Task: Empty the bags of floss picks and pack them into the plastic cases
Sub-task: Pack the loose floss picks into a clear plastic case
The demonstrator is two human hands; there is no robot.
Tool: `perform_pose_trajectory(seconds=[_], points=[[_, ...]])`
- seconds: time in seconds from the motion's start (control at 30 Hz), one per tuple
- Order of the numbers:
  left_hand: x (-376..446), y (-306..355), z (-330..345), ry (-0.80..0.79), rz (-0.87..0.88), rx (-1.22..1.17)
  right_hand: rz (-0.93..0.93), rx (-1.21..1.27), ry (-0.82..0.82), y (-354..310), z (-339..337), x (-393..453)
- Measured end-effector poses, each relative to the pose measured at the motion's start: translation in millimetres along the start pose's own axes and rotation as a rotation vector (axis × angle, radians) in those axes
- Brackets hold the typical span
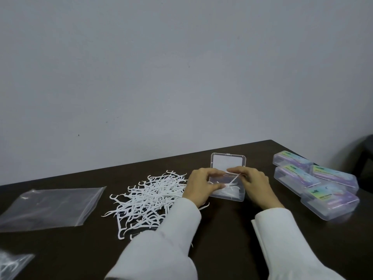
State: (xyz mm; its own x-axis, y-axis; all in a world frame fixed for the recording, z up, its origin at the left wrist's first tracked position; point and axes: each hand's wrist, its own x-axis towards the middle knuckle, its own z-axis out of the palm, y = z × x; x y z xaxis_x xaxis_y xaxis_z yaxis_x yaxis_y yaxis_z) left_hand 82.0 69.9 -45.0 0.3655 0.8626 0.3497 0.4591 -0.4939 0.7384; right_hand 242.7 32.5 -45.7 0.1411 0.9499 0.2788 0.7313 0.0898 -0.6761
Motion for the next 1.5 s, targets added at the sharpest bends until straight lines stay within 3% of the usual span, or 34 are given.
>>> perform_pose_trajectory(seconds=[0.2, 0.33, 0.73, 0.97, 1.37, 1.5], points=[[1, -3, -9, -0.004, 0.001, -0.135, -0.025, 0.033, -0.004, -4, -3, -1], [2, -11, -19, -0.011, -0.038, -0.113, -0.026, 0.049, 0.048, -4, -3, 0], [1, -13, -20, -0.066, -0.042, -0.036, -0.066, 0.012, -0.043, -4, 0, 2], [2, -10, -15, 0.007, -0.01, -0.013, -0.066, -0.012, -0.078, -5, 2, 0], [7, -4, -25, 0.195, -0.082, -0.268, -0.028, 0.121, -0.068, -8, 2, 1], [4, -5, -16, 0.157, -0.122, -0.254, -0.036, 0.116, -0.033, -9, -1, 2]])
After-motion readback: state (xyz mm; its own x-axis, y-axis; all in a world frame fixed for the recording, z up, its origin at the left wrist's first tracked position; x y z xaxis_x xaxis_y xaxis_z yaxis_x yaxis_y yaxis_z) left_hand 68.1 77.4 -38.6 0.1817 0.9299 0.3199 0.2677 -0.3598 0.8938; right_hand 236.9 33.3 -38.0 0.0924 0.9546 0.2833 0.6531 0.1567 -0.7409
